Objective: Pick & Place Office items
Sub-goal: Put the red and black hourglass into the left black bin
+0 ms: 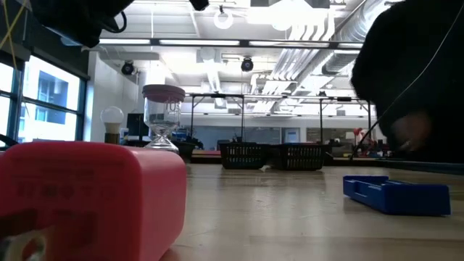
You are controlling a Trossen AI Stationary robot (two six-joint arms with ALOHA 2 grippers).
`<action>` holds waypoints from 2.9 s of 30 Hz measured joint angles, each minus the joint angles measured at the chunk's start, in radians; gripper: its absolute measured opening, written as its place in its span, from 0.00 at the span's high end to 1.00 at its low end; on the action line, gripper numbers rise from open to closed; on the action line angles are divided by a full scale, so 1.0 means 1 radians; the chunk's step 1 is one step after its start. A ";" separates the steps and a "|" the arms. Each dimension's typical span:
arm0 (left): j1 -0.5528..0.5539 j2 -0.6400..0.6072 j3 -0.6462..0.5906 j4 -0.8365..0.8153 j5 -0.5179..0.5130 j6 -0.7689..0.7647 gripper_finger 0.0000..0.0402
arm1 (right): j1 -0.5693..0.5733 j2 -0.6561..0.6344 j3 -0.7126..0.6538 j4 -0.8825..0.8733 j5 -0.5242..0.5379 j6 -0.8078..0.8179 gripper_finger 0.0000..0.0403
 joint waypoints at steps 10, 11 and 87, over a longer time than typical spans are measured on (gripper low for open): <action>0.000 0.000 0.000 0.000 -0.007 0.034 0.35 | -0.026 0.000 0.000 -0.006 -0.001 -0.003 0.62; 0.000 0.000 0.000 0.000 -0.004 0.037 0.35 | -0.026 0.000 0.000 -0.008 -0.001 -0.004 0.62; 0.529 -0.388 0.595 -2.421 -0.237 1.053 0.46 | 0.206 0.000 -0.001 -0.506 0.377 0.397 0.10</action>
